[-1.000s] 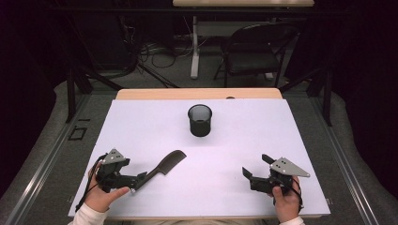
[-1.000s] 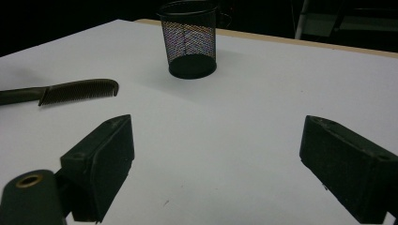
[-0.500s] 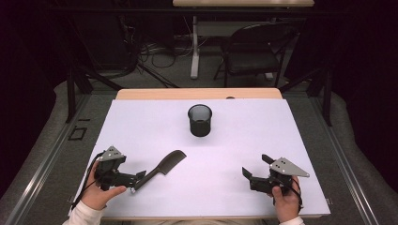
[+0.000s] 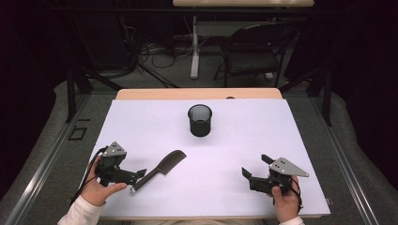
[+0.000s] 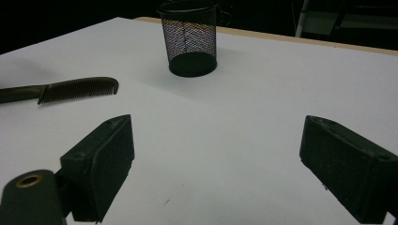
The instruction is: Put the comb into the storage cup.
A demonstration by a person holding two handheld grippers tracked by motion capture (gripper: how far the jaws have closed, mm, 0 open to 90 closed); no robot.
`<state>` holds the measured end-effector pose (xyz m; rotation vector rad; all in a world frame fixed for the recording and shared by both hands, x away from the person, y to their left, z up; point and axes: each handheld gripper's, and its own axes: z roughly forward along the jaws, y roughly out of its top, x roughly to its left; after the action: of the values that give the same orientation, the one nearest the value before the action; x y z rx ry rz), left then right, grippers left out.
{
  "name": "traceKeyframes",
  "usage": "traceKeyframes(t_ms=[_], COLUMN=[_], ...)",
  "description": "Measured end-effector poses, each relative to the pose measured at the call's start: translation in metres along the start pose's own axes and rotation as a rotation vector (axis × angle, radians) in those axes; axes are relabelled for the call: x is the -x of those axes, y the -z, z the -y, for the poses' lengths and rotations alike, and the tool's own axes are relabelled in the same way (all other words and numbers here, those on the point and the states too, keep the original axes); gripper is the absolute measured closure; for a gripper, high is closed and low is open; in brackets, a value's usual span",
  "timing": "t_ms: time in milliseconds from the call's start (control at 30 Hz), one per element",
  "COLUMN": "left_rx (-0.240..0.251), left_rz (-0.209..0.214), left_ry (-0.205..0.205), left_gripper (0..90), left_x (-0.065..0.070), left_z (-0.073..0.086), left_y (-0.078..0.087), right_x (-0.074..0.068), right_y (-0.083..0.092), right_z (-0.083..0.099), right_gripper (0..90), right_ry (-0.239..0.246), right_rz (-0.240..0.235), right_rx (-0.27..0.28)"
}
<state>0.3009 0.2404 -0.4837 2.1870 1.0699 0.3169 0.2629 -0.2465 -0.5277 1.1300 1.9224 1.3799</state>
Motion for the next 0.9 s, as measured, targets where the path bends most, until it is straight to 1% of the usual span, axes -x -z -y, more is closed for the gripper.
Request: traceKeyframes(t_ms=[100,133,333,400,533,733,900], left_rx=[-0.012,-0.018,-0.051,-0.062,-0.095,-0.121,-0.166], left_rz=[0.003,0.010,0.010,0.005,-0.001,0.004,0.007], left_ry=[0.003,0.002,-0.006,-0.004,-0.017,-0.010,-0.020], left_gripper=[0.5,0.5,0.5,0.5,0.5,0.5,0.5], left_x=[0.001,0.002,0.003,0.003,0.003,0.003,0.003], left_z=[-0.003,-0.003,-0.007,-0.008,-0.010,-0.012,-0.013], left_y=[0.000,0.000,-0.001,-0.002,-0.004,-0.006,-0.010], right_x=[0.000,0.000,0.000,0.000,0.000,0.000,0.000], right_y=[0.000,0.000,-0.001,0.000,-0.001,-0.001,-0.001], right_z=[0.000,0.000,0.000,0.000,0.000,0.000,0.000], right_gripper=[10.4,10.4,10.4,10.4,10.4,10.4,10.4], right_ry=[0.000,0.000,0.001,0.004,0.001,0.000,-0.002], right_rz=[-0.001,-0.001,-0.002,-0.002,-0.002,-0.005,-0.005], right_rx=[0.002,0.002,0.000,-0.004,-0.007,-0.008,-0.009])
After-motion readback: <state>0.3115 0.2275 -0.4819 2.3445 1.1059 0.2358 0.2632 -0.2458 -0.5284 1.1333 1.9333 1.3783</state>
